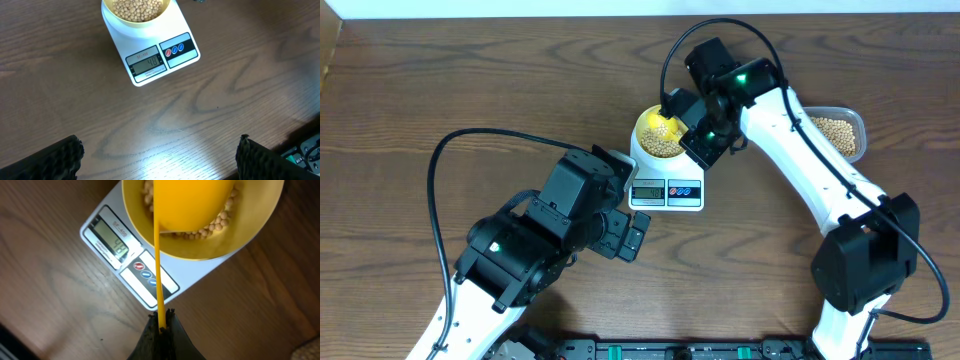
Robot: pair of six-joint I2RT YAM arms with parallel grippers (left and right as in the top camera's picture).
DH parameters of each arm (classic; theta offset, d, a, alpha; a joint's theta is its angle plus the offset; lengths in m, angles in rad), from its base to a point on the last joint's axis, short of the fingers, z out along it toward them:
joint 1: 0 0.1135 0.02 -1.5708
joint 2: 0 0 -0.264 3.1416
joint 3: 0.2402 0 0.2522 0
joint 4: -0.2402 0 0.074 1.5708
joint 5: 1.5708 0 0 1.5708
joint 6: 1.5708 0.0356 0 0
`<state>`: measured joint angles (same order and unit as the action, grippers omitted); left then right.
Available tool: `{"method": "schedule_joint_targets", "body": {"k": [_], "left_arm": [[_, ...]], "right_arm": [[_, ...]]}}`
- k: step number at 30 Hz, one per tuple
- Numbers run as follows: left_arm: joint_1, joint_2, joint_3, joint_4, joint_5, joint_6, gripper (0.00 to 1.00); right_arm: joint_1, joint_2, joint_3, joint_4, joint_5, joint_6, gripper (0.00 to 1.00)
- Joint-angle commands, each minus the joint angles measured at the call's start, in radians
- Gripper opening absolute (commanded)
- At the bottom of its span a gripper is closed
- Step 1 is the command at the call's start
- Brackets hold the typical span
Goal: Scoop item into bowl and weigh 50g on scale
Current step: 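Tip the scoop slowly over the bowl, pouring soybeans while the scale reads, then lift the scoop away and return it to the soybean tub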
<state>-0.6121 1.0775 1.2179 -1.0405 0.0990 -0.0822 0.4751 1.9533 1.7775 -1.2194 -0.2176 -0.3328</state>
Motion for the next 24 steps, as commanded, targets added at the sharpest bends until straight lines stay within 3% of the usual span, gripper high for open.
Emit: {"method": "schedule_joint_targets", "body": {"k": [1,24], "left_arm": [[0.003,0.000,0.012,-0.002,-0.002,-0.006,1.00],[0.003,0.000,0.012,-0.002,-0.002,-0.006,1.00]], "right_arm": [[-0.035,-0.001,0.023,-0.003,-0.080,0.024,0.01],[-0.142,-0.001,0.023,-0.018,-0.222,0.040,0.01]]}}
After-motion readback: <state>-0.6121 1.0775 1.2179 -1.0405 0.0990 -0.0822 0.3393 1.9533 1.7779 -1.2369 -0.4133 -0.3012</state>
